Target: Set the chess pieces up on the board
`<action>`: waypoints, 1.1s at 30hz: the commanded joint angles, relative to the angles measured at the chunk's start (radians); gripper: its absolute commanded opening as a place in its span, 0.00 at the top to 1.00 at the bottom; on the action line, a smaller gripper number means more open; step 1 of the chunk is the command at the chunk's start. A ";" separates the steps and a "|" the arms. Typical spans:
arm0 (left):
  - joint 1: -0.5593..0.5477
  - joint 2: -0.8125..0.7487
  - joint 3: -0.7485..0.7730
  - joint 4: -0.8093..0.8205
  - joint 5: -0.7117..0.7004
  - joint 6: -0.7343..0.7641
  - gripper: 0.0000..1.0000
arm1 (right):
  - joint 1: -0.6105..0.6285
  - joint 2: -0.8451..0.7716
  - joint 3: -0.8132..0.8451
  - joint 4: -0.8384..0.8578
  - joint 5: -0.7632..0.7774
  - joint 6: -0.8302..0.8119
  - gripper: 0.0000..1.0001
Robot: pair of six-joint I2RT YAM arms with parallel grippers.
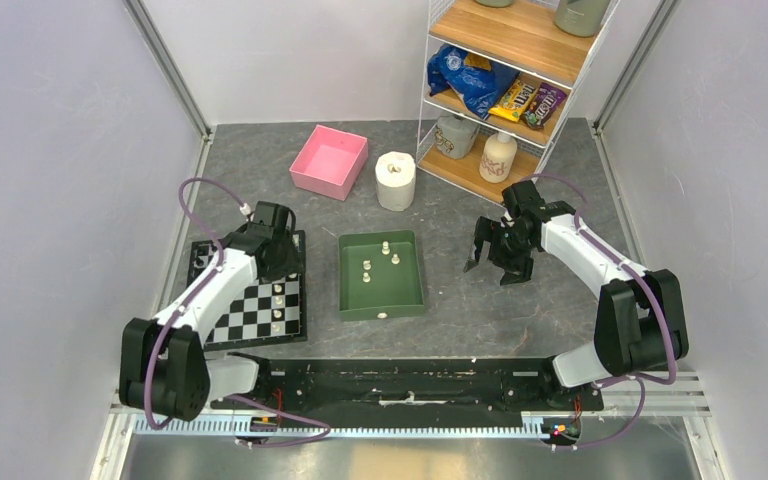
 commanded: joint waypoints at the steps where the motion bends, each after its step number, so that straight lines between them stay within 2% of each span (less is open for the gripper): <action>1: 0.005 -0.109 0.077 -0.007 0.026 0.025 0.44 | -0.004 0.001 -0.001 0.016 -0.001 -0.011 0.01; 4: 0.004 -0.147 0.114 0.015 0.092 0.022 0.42 | -0.004 -0.001 -0.001 0.016 -0.002 -0.011 0.01; 8: -0.030 -0.120 0.148 0.081 0.171 0.010 0.42 | -0.004 -0.002 0.003 0.016 -0.002 -0.006 0.01; 11: -0.121 -0.041 0.200 0.113 0.155 -0.009 0.42 | -0.004 -0.004 0.013 0.012 -0.006 -0.007 0.01; 17: -0.370 0.170 0.339 0.180 0.098 -0.074 0.41 | -0.003 -0.012 0.017 0.002 0.003 -0.009 0.01; 20: -0.438 0.302 0.412 0.193 0.074 -0.083 0.41 | -0.004 -0.015 0.017 0.001 -0.002 -0.006 0.01; 25: -0.465 0.442 0.487 0.206 0.050 -0.096 0.41 | -0.003 -0.021 0.020 -0.008 0.006 -0.013 0.01; 33: -0.470 0.522 0.535 0.202 -0.013 -0.084 0.42 | -0.004 -0.015 0.017 -0.009 0.013 -0.017 0.01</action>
